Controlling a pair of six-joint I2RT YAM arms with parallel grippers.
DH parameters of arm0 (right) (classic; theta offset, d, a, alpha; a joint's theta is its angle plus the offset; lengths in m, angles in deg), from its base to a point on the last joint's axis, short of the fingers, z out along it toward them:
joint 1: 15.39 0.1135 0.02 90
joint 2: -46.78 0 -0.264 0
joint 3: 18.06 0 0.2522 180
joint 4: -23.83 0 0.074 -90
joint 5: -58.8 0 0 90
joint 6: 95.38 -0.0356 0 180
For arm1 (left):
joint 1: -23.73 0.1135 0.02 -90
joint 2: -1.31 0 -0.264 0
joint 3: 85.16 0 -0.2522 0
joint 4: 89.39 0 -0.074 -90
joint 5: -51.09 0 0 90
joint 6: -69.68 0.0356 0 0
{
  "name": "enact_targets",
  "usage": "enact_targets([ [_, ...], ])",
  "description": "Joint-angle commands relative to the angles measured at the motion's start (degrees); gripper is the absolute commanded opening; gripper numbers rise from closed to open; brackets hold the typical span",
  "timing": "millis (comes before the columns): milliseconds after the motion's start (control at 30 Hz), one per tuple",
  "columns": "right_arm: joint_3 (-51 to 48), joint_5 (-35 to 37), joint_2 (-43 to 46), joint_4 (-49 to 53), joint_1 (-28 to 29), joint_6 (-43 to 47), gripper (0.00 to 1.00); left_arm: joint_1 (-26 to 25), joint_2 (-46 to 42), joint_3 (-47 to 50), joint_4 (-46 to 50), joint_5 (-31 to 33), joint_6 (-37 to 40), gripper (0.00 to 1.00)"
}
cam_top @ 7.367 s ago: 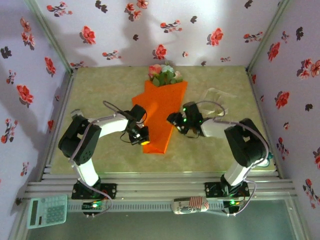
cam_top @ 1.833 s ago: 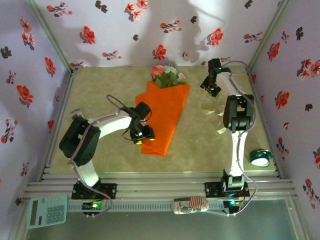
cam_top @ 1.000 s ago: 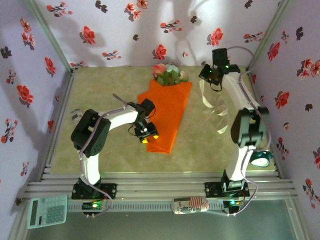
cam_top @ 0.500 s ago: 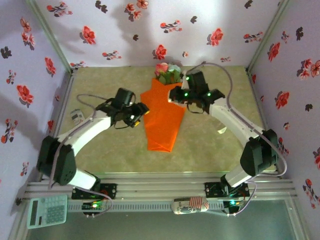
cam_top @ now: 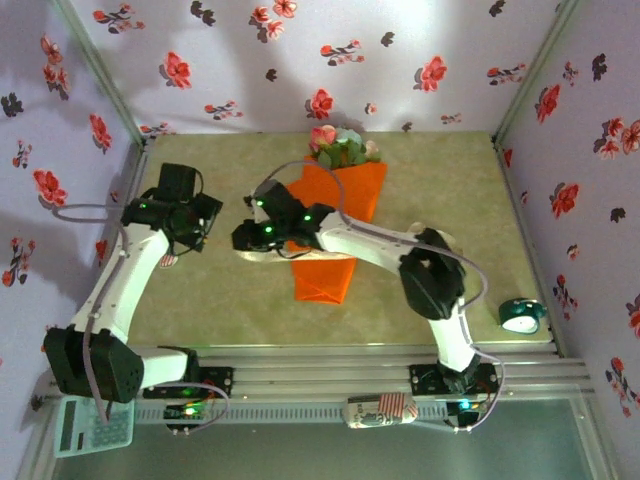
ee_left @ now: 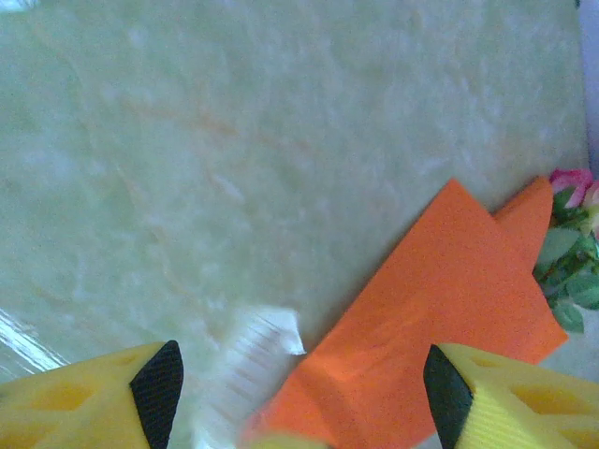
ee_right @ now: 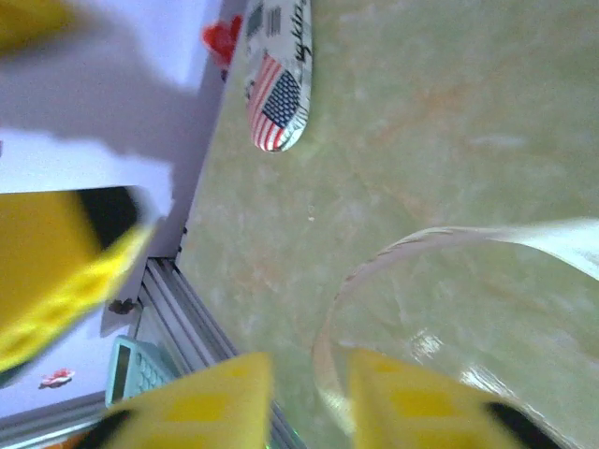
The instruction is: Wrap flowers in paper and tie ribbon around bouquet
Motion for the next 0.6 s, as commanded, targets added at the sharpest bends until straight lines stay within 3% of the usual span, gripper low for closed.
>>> enact_targets([
  [0, 3.77, 0.51, 0.08, 6.95, -1.05, -1.06, 0.50, 0.48, 0.73, -3.06, 8.95, 4.38, 5.05, 0.72],
  [67, 1.74, 3.09, 4.02, 9.53, -2.56, -0.49, 0.58, 0.33, 1.10, -1.62, 9.06, 0.49, 4.05, 0.72],
  [200, -6.09, 8.35, 13.40, 14.33, -8.36, -0.84, 0.61, -3.76, 1.12, 2.72, 6.24, -4.89, -1.04, 0.72],
  [367, -21.47, 14.85, 26.31, 20.60, -21.59, -4.32, 0.61, -15.49, 6.20, 9.50, -5.17, -15.03, -14.45, 0.73],
  [467, -28.83, 16.70, 31.61, 23.18, -30.76, -8.67, 0.61, -22.31, 8.94, 13.55, -14.31, -15.49, -26.66, 0.73],
  [567, -30.56, 21.19, 34.38, 27.85, -38.77, -10.33, 0.61, -24.13, 12.51, 15.84, -20.64, -13.50, -34.35, 0.74],
])
